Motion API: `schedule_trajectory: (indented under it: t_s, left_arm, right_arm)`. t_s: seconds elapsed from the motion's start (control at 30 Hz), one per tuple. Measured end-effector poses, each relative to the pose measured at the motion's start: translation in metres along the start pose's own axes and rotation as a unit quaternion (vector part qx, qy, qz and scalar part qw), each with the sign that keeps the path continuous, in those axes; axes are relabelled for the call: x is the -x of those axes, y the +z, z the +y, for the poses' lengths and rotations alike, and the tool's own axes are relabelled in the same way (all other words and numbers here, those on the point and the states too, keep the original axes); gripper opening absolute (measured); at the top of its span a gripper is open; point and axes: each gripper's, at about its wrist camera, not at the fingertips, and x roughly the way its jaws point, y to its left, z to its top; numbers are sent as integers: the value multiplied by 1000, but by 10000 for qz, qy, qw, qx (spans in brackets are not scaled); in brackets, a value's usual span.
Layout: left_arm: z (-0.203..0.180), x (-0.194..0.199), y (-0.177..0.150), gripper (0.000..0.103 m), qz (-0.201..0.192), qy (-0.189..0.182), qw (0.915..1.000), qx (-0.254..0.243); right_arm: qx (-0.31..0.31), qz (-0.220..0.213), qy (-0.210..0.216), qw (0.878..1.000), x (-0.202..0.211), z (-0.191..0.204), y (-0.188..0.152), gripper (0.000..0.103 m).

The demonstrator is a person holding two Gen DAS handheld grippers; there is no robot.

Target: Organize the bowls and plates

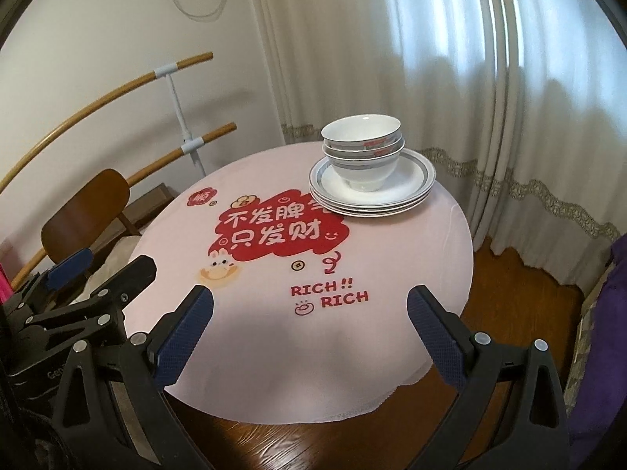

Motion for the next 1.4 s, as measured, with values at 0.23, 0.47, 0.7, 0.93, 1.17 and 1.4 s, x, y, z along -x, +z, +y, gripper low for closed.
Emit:
schedule_trajectory:
  t_s: [0.23,0.47,0.7,0.93,1.17,1.4]
  left_arm:
    - [9,33,-41,98,-482,-132,9987,-31]
    - [16,100,-63,102,-935,-14,9956,58]
    - [2,168,-78,102,-1370,-58,9905,-48]
    - [-5,227,-97,102,-1624,-135,9866,-74]
    - [-9,268,-112,102,-1865,-194,9822,-87]
    - [-8,292,-124,102,-2009,-240,9793,-108]
  right_arm:
    - [-6,-592,-140,9982,28,3,-33,101]
    - [67,-1069,-199,9941,91,21,-59,103]
    - [97,-1471,-264,9887,161,26,-65,103]
    - [49,-1793,-275,9834,213,27,-75,103]
    - [2,-2043,-310,9784,247,26,-84,103]
    - [-9,-2221,-315,9745,272,29,-93,103]
